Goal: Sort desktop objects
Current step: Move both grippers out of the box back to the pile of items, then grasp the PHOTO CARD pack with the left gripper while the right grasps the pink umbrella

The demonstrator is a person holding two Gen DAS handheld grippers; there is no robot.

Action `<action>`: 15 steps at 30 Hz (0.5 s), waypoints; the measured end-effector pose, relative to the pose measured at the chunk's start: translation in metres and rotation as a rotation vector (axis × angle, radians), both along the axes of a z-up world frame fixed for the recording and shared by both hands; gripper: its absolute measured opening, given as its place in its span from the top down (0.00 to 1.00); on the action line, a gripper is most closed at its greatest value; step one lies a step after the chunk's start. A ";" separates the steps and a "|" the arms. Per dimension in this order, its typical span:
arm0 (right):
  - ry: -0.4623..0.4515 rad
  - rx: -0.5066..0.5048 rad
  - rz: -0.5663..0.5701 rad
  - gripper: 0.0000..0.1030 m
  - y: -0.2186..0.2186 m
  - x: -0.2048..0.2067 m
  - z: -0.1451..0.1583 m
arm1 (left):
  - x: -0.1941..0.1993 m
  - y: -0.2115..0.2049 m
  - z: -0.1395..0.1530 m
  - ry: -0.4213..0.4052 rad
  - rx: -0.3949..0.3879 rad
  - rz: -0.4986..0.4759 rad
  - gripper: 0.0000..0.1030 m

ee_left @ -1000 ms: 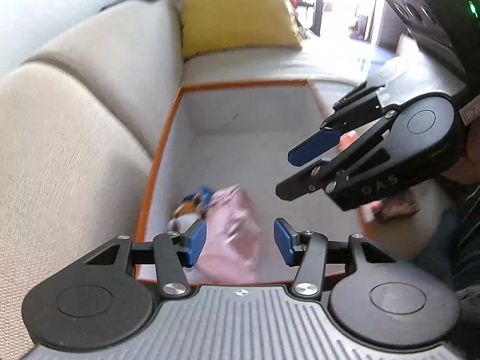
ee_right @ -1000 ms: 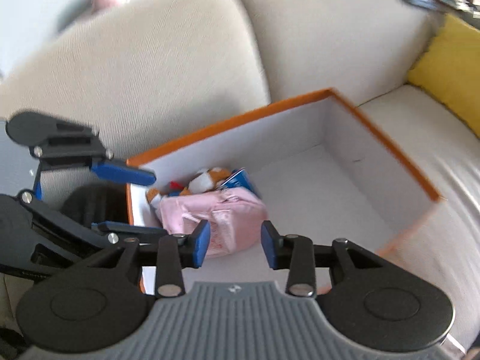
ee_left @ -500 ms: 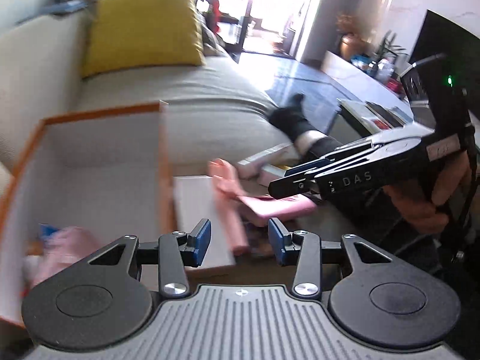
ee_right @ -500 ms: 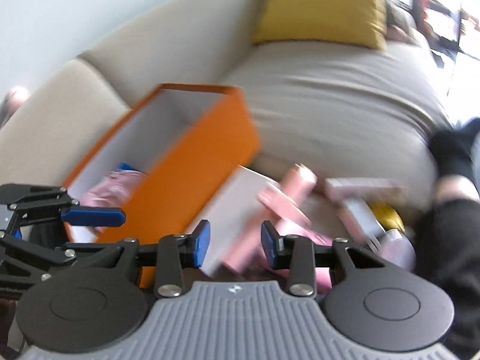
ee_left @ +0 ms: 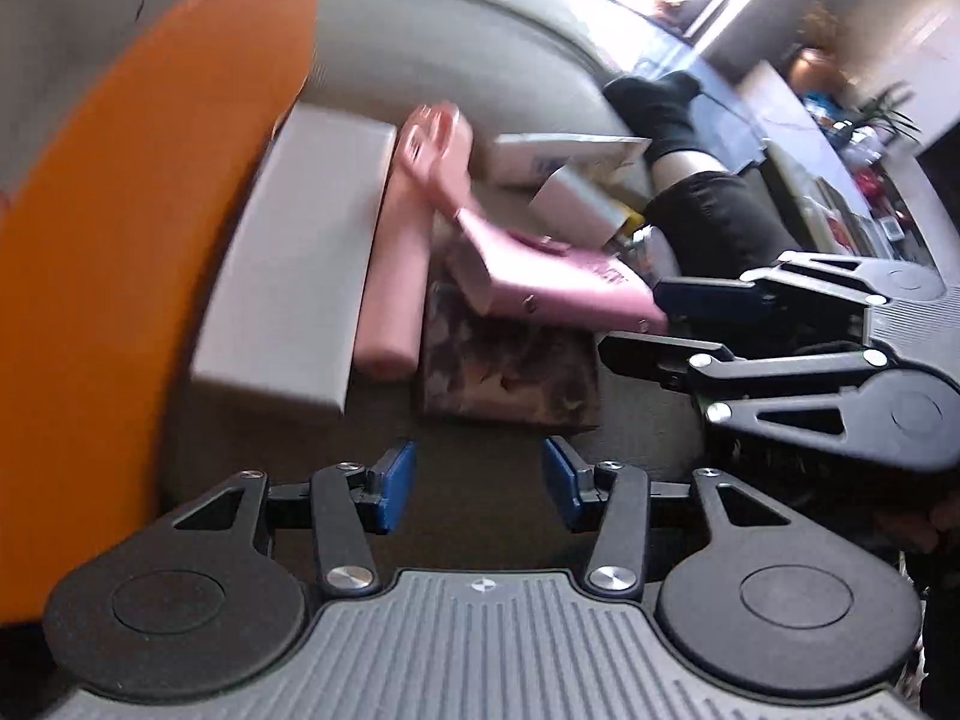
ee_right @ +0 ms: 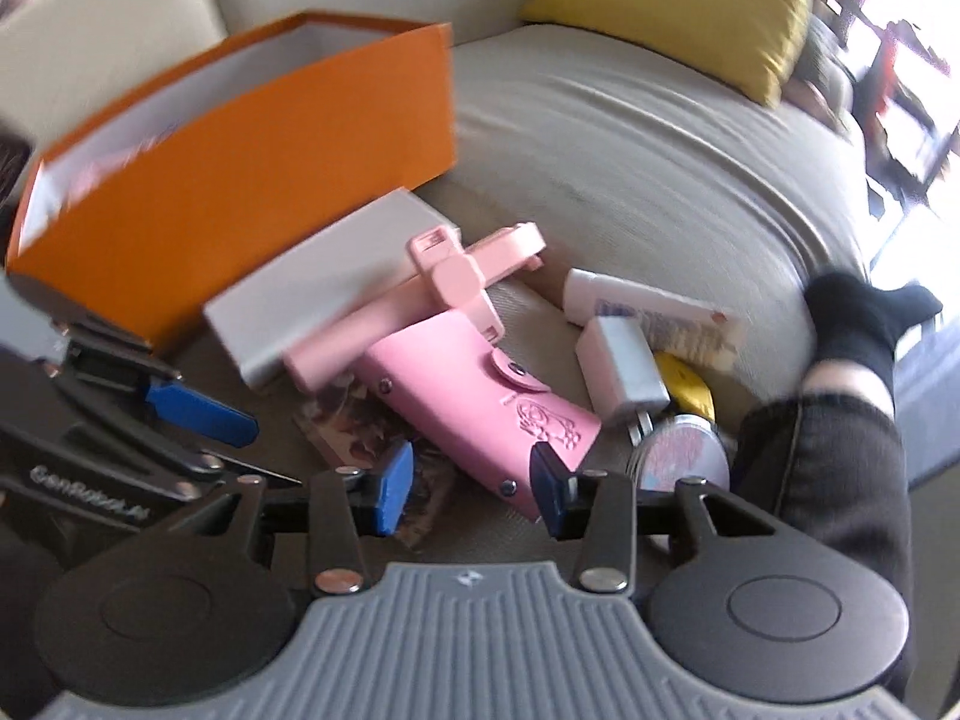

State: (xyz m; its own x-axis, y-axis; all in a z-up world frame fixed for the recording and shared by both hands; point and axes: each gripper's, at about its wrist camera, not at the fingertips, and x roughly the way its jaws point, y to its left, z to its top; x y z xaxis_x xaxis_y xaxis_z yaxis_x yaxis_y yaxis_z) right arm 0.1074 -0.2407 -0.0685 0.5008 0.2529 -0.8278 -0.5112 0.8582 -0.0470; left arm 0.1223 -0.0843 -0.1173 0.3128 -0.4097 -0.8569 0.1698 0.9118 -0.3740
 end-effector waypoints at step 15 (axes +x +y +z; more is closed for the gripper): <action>0.038 -0.046 0.064 0.48 -0.008 0.024 -0.023 | 0.017 0.008 -0.026 0.064 -0.137 0.176 0.36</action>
State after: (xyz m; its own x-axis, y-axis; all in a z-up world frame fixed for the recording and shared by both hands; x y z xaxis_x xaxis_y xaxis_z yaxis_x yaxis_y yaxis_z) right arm 0.1316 -0.2485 -0.0911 0.4531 0.2447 -0.8572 -0.5674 0.8208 -0.0656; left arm 0.1394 -0.0766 -0.1432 0.3367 -0.4674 -0.8174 -0.0150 0.8653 -0.5010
